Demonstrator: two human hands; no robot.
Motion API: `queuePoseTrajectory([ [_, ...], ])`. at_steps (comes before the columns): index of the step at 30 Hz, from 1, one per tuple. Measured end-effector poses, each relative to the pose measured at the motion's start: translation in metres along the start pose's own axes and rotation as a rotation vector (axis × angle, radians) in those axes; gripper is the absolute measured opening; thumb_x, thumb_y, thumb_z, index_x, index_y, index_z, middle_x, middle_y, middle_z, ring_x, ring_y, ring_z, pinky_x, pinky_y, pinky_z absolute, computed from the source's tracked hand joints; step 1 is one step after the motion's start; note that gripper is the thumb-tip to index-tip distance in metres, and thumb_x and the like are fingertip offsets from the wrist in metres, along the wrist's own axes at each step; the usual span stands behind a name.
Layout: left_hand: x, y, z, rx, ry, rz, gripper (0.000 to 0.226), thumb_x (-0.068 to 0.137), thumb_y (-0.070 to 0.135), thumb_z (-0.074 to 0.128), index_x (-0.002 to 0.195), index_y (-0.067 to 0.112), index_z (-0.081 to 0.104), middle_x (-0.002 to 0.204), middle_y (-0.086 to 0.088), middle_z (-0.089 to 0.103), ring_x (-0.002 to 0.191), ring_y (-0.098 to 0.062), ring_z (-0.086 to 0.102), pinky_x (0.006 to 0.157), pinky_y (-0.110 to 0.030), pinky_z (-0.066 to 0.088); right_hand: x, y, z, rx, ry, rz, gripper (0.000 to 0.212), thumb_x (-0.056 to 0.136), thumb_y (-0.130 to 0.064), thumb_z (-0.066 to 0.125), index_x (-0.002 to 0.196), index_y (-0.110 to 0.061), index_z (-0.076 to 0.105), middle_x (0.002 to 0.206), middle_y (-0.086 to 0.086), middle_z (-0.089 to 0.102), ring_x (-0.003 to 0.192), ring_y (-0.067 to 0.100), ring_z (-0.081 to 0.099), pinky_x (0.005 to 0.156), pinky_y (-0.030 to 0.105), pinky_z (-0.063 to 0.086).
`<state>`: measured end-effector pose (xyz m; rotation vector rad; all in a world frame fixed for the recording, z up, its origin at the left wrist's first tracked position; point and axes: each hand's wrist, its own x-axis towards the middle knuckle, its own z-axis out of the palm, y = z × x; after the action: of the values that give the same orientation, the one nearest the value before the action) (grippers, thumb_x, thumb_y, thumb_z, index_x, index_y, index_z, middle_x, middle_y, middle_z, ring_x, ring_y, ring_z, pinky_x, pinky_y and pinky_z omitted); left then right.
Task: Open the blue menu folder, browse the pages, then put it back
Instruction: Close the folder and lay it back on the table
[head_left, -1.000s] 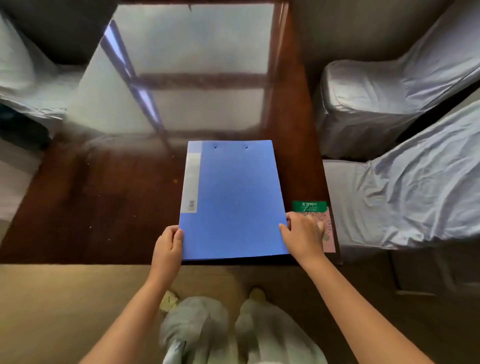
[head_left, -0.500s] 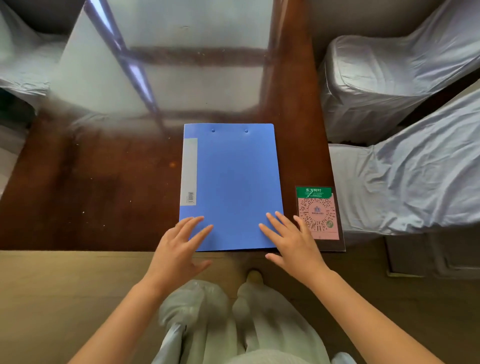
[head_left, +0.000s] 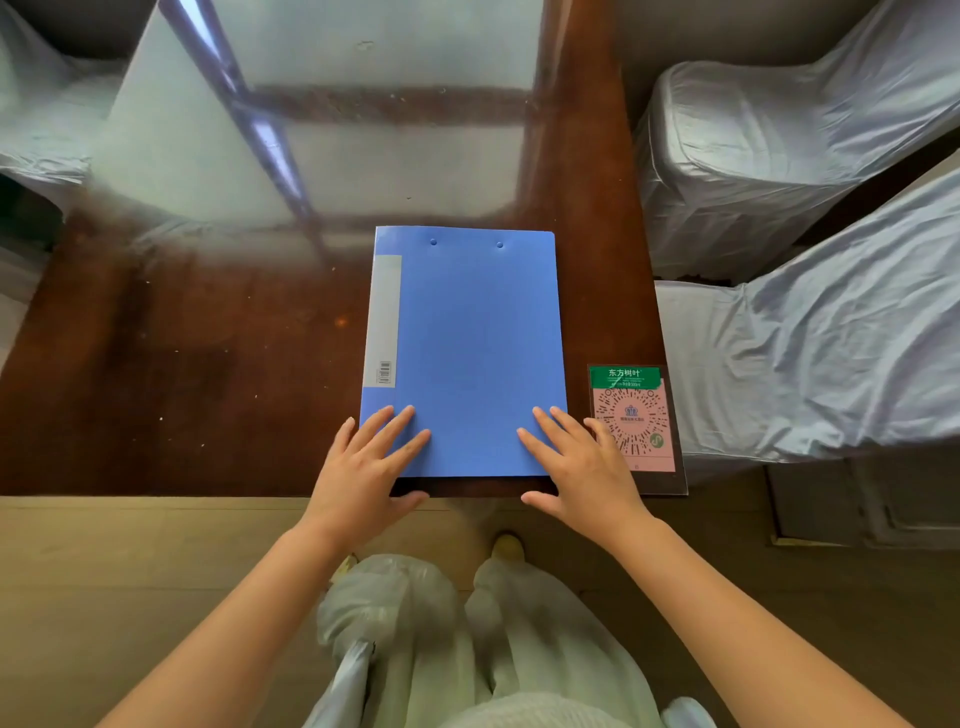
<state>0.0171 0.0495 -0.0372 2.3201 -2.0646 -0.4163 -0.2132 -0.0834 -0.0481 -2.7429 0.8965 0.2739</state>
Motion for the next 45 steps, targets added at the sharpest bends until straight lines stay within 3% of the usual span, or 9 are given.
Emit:
queuePoseTrajectory([
  [3,-0.007,0.004,0.006,0.021,-0.021,0.022,0.085,0.058,0.044,0.083,0.131,0.018,0.051,0.143,-0.015,0.044,0.131,-0.039,0.038,0.099,-0.057,0.037,-0.004,-0.001,-0.001,-0.042,-0.001,-0.015,0.073,0.079,-0.051,0.061,0.14,-0.019,0.034,0.15,0.011,0.033,0.139,0.029,0.027,0.11,0.049,0.022],
  [7,-0.009,0.005,0.008,0.039,0.038,0.039,0.072,0.058,0.035,0.085,0.123,0.017,0.059,0.133,-0.016,0.055,0.122,-0.04,0.049,0.093,-0.058,0.043,-0.01,0.002,-0.005,-0.071,0.054,-0.025,0.066,0.07,-0.046,0.074,0.126,-0.016,0.054,0.134,0.013,0.054,0.125,0.03,0.049,0.101,0.05,0.038],
  [10,-0.006,0.006,0.01,0.055,0.073,0.063,0.066,0.058,0.033,0.086,0.118,0.019,0.064,0.128,-0.016,0.06,0.118,-0.039,0.055,0.092,-0.059,0.043,-0.014,0.006,-0.004,-0.054,0.097,-0.021,0.061,0.067,-0.042,0.078,0.119,-0.016,0.06,0.127,0.013,0.061,0.119,0.029,0.055,0.097,0.05,0.042],
  [28,-0.001,0.005,0.013,0.02,0.092,0.106,0.061,0.057,0.032,0.087,0.114,0.023,0.066,0.125,-0.013,0.063,0.113,-0.037,0.058,0.09,-0.051,0.046,-0.025,0.024,-0.001,-0.019,0.177,-0.058,0.05,0.064,-0.036,0.081,0.109,-0.018,0.067,0.118,0.007,0.067,0.114,0.025,0.06,0.091,0.052,0.045],
  [45,-0.001,0.007,0.02,-0.004,0.118,0.123,0.065,0.057,0.03,0.087,0.117,0.024,0.064,0.127,-0.012,0.061,0.116,-0.036,0.056,0.094,-0.054,0.043,-0.029,0.029,-0.001,-0.003,0.207,-0.064,0.049,0.066,-0.034,0.081,0.109,-0.015,0.067,0.12,0.009,0.066,0.114,0.026,0.059,0.091,0.053,0.044],
])
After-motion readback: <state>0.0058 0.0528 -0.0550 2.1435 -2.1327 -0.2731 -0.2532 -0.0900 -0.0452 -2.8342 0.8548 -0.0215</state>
